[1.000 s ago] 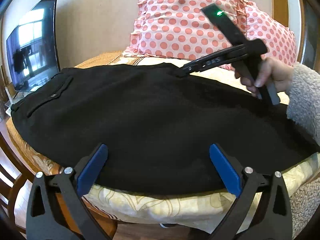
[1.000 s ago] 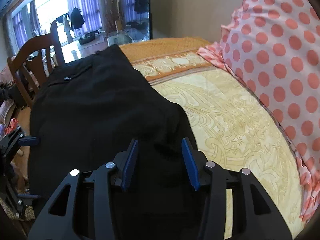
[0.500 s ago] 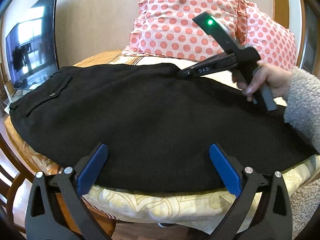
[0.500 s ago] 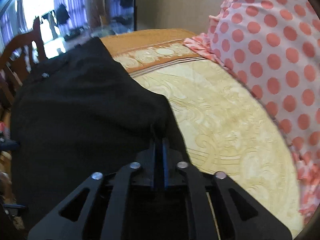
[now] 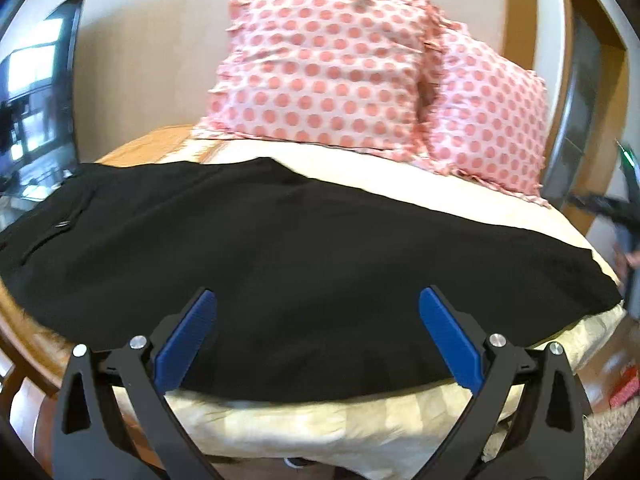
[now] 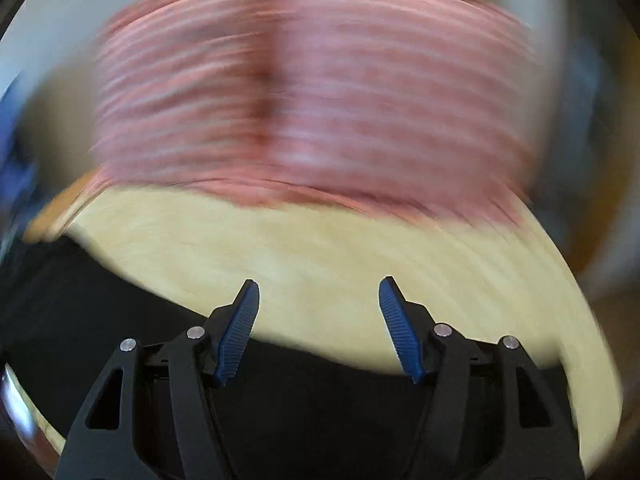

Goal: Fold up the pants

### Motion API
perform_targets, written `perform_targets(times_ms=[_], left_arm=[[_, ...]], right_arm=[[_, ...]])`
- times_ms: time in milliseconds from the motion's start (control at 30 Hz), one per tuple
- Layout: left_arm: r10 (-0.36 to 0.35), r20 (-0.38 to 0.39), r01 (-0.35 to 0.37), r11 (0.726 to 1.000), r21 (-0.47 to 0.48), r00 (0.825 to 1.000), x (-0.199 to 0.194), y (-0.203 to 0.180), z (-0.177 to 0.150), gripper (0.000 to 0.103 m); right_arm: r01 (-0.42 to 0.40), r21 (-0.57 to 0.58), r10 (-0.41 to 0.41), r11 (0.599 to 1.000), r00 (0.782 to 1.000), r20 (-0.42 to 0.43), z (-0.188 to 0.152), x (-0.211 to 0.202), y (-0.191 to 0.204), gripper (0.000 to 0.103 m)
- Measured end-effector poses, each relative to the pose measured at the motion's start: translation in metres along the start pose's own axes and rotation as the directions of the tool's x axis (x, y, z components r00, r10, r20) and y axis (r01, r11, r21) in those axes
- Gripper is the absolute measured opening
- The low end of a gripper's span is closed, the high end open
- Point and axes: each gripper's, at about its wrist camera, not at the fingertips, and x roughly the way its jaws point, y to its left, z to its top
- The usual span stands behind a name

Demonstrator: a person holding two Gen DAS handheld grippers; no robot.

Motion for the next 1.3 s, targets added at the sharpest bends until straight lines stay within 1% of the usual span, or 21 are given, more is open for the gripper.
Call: perform_targets(times_ms=[33,67,133,167,267,400,433,500,633,700,767,800,867,900,967,1000,1100,1133,1200,1233,1300], left_arm=[[-0.015,-0.008,0.015,1.000,0.002,1.000,0.004,-0.004,0.001,0.101],[-0.033,-0.019,0.033,0.999,0.004,0.999,0.010,-0.009,0.002,0.101],[-0.051,-0.039,0.051,0.999,0.005,0.998,0.016,-0.016,0.003,0.101],[-0.059,-0.053,0.059,0.998,0.006,0.997,0.020,-0.020,0.003,0.101],[-0.074,-0.091,0.074,0.997,-0.005,0.993,0.028,-0.026,0.002,0.101],[-0.079,-0.116,0.075,0.996,-0.038,0.990,0.031,-0.025,-0.002,0.101],[-0.080,-0.120,0.075,0.996,-0.044,0.990,0.032,-0.024,-0.003,0.101],[-0.081,-0.127,0.075,0.996,-0.049,0.989,0.031,-0.024,-0.004,0.101],[-0.082,-0.132,0.075,0.996,-0.055,0.988,0.032,-0.023,-0.005,0.101],[-0.080,-0.131,0.074,0.996,-0.052,0.988,0.032,-0.023,-0.006,0.101],[-0.082,-0.132,0.075,0.996,-0.054,0.988,0.032,-0.023,-0.005,0.101],[-0.084,-0.132,0.077,0.995,-0.057,0.988,0.032,-0.023,-0.005,0.101],[-0.091,-0.134,0.083,0.994,-0.066,0.987,0.031,-0.022,-0.005,0.101],[-0.099,-0.133,0.090,0.993,-0.075,0.986,0.029,-0.020,-0.005,0.101],[-0.124,-0.127,0.111,0.988,-0.106,0.984,0.026,-0.015,-0.005,0.101],[-0.134,-0.127,0.119,0.986,-0.116,0.983,0.025,-0.013,-0.004,0.101],[-0.135,-0.126,0.121,0.987,-0.109,0.983,0.026,-0.012,-0.005,0.101],[-0.124,-0.128,0.112,0.989,-0.097,0.984,0.027,-0.014,-0.005,0.101],[-0.100,-0.134,0.091,0.993,-0.071,0.986,0.028,-0.018,-0.006,0.101],[-0.096,-0.135,0.088,0.994,-0.068,0.986,0.028,-0.019,-0.006,0.101],[-0.102,-0.132,0.093,0.993,-0.073,0.986,0.028,-0.018,-0.006,0.101]], right_arm=[[0.035,0.108,-0.035,0.994,0.999,-0.001,-0.010,-0.012,-0.036,0.064],[0.060,0.237,-0.061,0.970,0.998,-0.006,-0.026,-0.027,-0.078,0.064],[0.085,0.394,-0.084,0.915,0.996,-0.019,-0.049,-0.044,-0.129,0.063],[0.113,0.468,-0.106,0.877,0.994,-0.041,-0.063,-0.054,-0.154,0.063],[0.126,0.533,-0.116,0.837,0.992,-0.053,-0.083,-0.064,-0.179,0.062],[0.116,0.592,-0.081,0.798,0.993,-0.085,-0.102,-0.060,-0.189,0.060],[0.120,0.601,-0.074,0.790,0.992,-0.100,-0.104,-0.053,-0.187,0.056],[0.095,0.611,-0.055,0.786,0.995,-0.083,-0.107,-0.049,-0.184,0.054],[0.014,0.621,0.031,0.783,0.998,-0.060,-0.112,-0.046,-0.176,0.051],[-0.046,0.656,0.092,0.753,0.995,-0.036,-0.116,-0.044,-0.176,0.046],[-0.116,0.697,0.159,0.707,0.987,0.003,-0.122,-0.038,-0.178,0.039],[-0.131,0.709,0.167,0.693,0.986,0.020,-0.122,-0.036,-0.179,0.036],[-0.136,0.729,0.154,0.671,0.987,0.043,-0.125,-0.031,-0.182,0.016],[-0.136,0.733,0.148,0.666,0.988,0.048,-0.126,-0.029,-0.183,0.013],[-0.148,0.724,0.144,0.674,0.987,0.069,-0.124,-0.026,-0.180,0.007],[-0.147,0.703,0.127,0.696,0.989,0.081,-0.120,-0.029,-0.175,0.007],[-0.146,0.553,0.082,0.820,0.987,0.139,-0.083,-0.041,-0.138,0.007],[-0.167,0.487,0.095,0.857,0.981,0.169,-0.066,-0.046,-0.118,0.007],[-0.229,0.377,0.153,0.897,0.963,0.221,-0.036,-0.052,-0.079,0.007],[-0.254,0.331,0.181,0.909,0.955,0.237,-0.025,-0.054,-0.060,0.007],[-0.339,0.207,0.281,0.918,0.922,0.265,-0.001,-0.055,-0.006,0.007]])
